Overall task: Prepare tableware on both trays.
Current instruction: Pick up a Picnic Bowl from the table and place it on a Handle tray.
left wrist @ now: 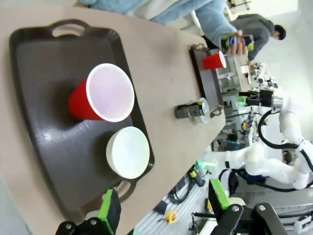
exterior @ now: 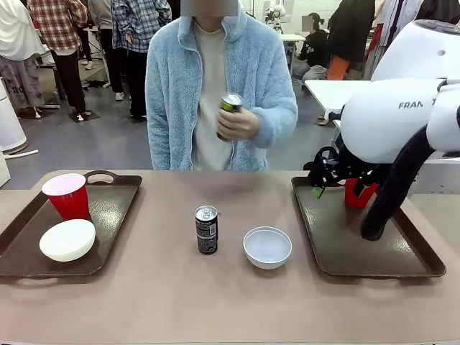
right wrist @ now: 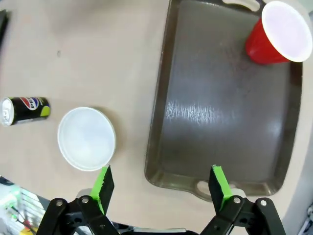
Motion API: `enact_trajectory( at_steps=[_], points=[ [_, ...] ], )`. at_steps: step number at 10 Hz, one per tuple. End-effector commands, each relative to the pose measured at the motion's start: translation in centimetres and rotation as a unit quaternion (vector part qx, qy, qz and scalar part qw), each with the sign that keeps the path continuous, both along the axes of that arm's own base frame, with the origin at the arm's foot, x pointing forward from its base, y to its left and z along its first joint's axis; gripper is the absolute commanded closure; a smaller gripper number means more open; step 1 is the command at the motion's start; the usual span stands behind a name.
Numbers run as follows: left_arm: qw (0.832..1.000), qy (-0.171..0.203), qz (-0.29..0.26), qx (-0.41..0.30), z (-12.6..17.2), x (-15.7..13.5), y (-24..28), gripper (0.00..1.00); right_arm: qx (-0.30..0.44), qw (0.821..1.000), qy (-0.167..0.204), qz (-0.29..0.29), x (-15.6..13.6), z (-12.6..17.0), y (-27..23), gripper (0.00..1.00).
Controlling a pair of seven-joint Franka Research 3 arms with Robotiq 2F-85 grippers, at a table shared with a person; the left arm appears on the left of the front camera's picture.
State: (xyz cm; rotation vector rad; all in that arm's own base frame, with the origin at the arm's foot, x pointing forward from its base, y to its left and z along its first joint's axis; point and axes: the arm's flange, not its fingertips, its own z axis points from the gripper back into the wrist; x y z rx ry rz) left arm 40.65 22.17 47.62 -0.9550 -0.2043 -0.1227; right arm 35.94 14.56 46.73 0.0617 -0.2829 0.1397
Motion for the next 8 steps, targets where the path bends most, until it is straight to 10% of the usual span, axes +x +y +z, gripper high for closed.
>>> enact_trajectory(
  at_steps=[1, 4, 8],
  points=[
    [1.0, -0.003, 0.008, 0.004, 0.4, -0.3, -0.4, 0.05, 0.0, 1.0, 0.003, -0.005, -0.6, -0.6, -0.9, 0.0],
    [1.0, -0.003, 0.008, 0.004, 0.4, -0.3, -0.4, 0.05, -0.018, 0.995, 0.076, 0.069, -10.8, 2.9, -6.9, 0.0],
    [1.0, -0.003, 0.008, 0.004, 0.4, -0.3, -0.4, 0.05, -0.009, 0.993, 0.105, 0.059, -12.1, 3.1, -9.9, 0.0]
  ],
)
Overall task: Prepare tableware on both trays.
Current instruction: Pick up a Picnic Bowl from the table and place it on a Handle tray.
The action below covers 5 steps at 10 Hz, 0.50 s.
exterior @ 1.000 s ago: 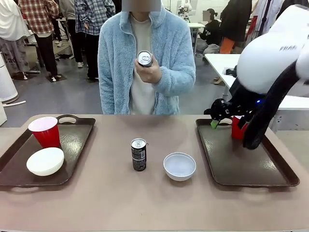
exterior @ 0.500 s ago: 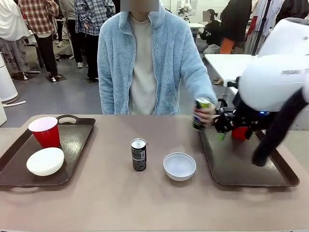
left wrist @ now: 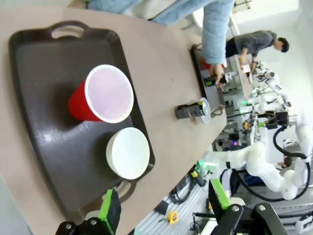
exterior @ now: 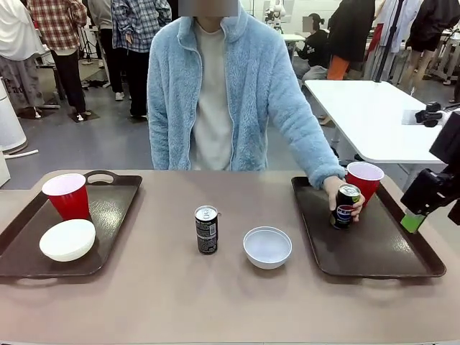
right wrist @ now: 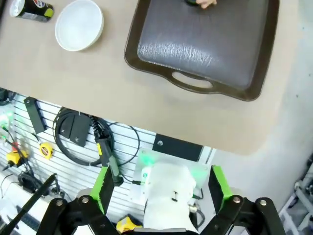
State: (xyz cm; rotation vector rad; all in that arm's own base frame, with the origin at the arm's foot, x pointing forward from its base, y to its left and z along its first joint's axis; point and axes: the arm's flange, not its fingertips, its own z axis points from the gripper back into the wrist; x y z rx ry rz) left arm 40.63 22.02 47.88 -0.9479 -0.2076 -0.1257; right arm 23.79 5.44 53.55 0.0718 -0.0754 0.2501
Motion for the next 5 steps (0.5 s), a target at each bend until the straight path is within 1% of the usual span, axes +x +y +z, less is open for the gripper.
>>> enact_trajectory(
  at_steps=[1, 2, 5],
  points=[
    [1.0, -0.001, 0.008, 0.001, 0.1, -0.3, -0.3, 0.05, 0.025, 1.0, 0.005, 0.009, 0.2, -4.0, -1.0, 0.0],
    [1.0, -0.001, 0.008, 0.001, 0.1, -0.3, -0.3, 0.05, 0.0, 1.0, 0.0, 0.0, 0.0, 0.0, 0.0, 0.0],
    [1.0, -0.001, 0.008, 0.001, 0.1, -0.3, -0.3, 0.05, 0.0, 1.0, 0.0, 0.0, 0.0, 0.0, 0.0, 0.0]
  ],
)
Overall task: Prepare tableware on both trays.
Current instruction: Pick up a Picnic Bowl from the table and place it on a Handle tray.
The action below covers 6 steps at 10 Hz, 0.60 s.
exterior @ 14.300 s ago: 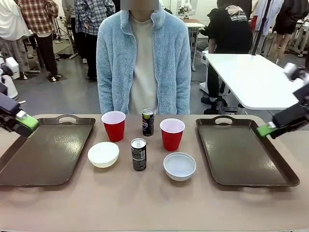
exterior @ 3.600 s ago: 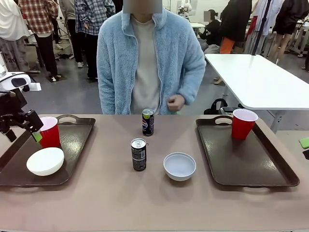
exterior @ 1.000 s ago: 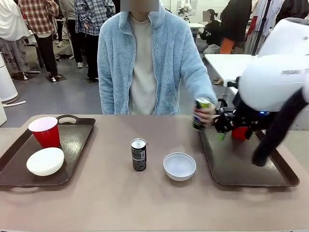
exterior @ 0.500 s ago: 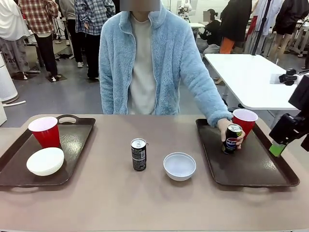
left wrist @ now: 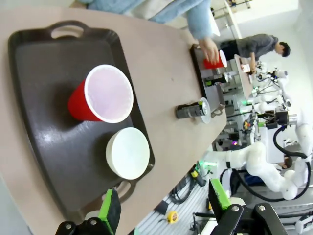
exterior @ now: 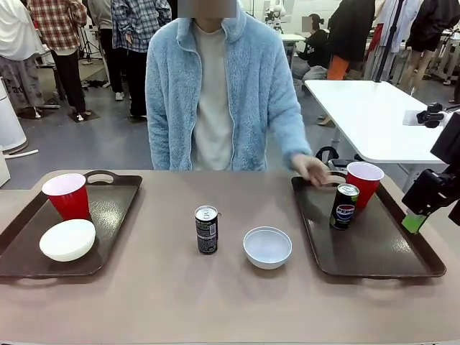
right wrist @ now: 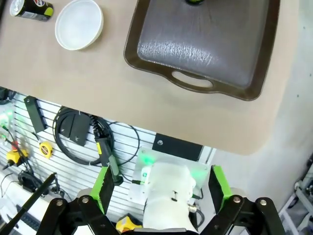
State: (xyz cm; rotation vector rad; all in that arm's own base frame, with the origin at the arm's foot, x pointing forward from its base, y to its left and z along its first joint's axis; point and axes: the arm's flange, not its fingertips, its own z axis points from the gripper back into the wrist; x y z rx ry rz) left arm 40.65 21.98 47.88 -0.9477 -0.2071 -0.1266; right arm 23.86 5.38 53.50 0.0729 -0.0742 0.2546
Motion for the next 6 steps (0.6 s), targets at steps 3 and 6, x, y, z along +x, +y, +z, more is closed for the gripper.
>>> enact_trajectory(
  at_steps=[3, 6],
  points=[
    [1.0, -0.001, 0.008, 0.0, 0.1, -0.3, -0.2, 0.05, -0.042, 0.999, 0.0, -0.007, 3.5, -1.8, 5.0, 0.0],
    [1.0, -0.001, 0.008, 0.0, 0.1, -0.3, -0.2, 0.05, -0.067, 0.997, 0.01, -0.025, 8.0, -5.5, 14.0, 0.0]
  ],
)
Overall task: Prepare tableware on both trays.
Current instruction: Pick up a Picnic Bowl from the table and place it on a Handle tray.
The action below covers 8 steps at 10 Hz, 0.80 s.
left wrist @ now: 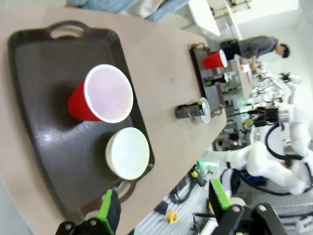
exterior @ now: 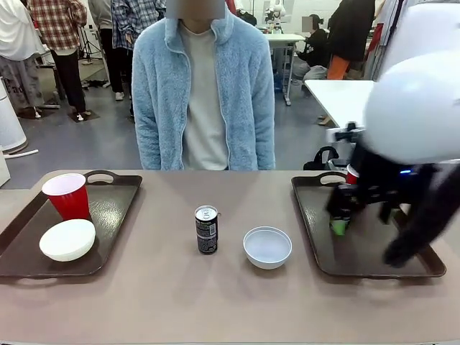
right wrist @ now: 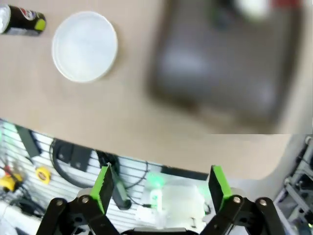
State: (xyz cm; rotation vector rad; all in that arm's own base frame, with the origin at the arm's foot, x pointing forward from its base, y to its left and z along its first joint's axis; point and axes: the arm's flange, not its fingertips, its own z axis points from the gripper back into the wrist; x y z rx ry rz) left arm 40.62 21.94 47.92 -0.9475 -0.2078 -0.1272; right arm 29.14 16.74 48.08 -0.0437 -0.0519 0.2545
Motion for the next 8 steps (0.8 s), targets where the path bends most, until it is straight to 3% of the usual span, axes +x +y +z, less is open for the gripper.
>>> enact_trajectory(
  at_steps=[1, 5, 6, 8],
  points=[
    [1.0, 0.0, 0.009, 0.0, 0.1, -0.3, -0.2, 0.05, -0.01, 0.999, -0.008, -0.04, 3.7, -1.2, 4.9, 0.0],
    [1.0, 0.0, 0.009, 0.0, 0.1, -0.3, -0.2, 0.05, 0.016, 0.995, -0.027, -0.097, 7.0, -5.5, 9.5, 0.0],
    [1.0, 0.0, 0.009, 0.0, 0.1, -0.3, -0.2, 0.05, 0.018, 0.998, -0.014, -0.062, 5.2, -4.1, 8.4, 0.0],
    [1.0, 0.0, 0.009, 0.0, 0.1, -0.3, -0.2, 0.05, 0.018, 0.998, -0.014, -0.062, 5.2, -4.1, 8.4, 0.0]
  ],
)
